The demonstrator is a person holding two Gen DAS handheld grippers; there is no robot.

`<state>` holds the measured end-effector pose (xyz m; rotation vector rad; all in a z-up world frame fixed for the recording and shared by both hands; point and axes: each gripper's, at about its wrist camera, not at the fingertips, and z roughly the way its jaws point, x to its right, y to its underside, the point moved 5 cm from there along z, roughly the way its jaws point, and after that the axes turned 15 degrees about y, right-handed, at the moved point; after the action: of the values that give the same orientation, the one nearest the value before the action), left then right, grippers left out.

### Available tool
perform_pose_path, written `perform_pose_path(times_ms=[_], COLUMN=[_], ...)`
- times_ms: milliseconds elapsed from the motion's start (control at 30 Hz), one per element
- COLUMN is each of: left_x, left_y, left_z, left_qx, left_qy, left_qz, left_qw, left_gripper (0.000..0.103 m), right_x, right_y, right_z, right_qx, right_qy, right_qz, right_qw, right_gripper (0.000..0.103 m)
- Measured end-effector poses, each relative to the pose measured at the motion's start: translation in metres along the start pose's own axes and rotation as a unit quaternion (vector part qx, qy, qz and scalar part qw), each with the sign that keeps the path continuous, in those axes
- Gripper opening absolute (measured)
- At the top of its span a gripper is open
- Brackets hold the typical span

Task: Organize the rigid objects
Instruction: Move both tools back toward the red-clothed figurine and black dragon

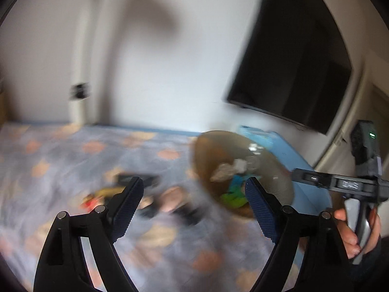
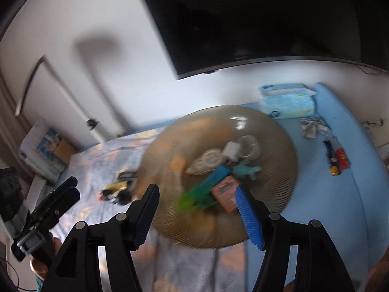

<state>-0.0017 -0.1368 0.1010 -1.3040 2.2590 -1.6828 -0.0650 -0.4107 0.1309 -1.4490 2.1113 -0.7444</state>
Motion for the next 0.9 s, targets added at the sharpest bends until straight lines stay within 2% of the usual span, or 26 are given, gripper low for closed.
perform_pose_path(times_ms=[167,233,300,367,433,533,633,767,900], left_x=[-0.054,-0.078,-0.094,-0.108,-0.114,-0.11,-0.106,-0.1,-0.098], left_y=[0.041,0.063,0.078,0.093,0.097,0.094,0.098,0.1,0.101], left_z=[-0.036,-0.042,-0.042,-0.044,-0.043,-0.041,-0.03,-0.033,-0.031], left_qx=[-0.003,-0.016,-0.029,-0.028,-0.028,-0.016,-0.044,-0.045,-0.059], left_qy=[-0.065,-0.091,-0.102,-0.107,-0.104,-0.103,-0.105,-0.12,-0.14], left_qz=[-0.041,-0.059,-0.073,-0.085,-0.098,-0.081,-0.072,-0.053,-0.049], left_qw=[0.9971,0.994,0.9917,0.9902,0.9893,0.9913,0.9908,0.9903,0.9873], left_gripper=[0.084,0.084,0.084,0.084,0.084,0.084,0.084,0.084,0.084], right_x=[-0.078,-0.106,-0.131,-0.149,-0.156,-0.154,-0.148,-0.145,-0.143], right_y=[0.029,0.048,0.074,0.1,0.12,0.14,0.139,0.139,0.138], right_z=[-0.008,-0.003,0.012,0.035,0.055,0.075,0.077,0.079,0.076], right_qx=[-0.001,-0.004,-0.012,-0.017,-0.018,-0.025,-0.017,-0.014,-0.007], right_qy=[-0.054,-0.064,-0.063,-0.045,-0.017,-0.015,0.0,0.026,0.032], right_qz=[-0.073,-0.101,-0.124,-0.146,-0.161,-0.15,-0.138,-0.133,-0.133], right_qw=[0.996,0.993,0.99,0.988,0.987,0.988,0.99,0.991,0.991], right_gripper=[0.066,0.073,0.075,0.075,0.075,0.075,0.075,0.076,0.076])
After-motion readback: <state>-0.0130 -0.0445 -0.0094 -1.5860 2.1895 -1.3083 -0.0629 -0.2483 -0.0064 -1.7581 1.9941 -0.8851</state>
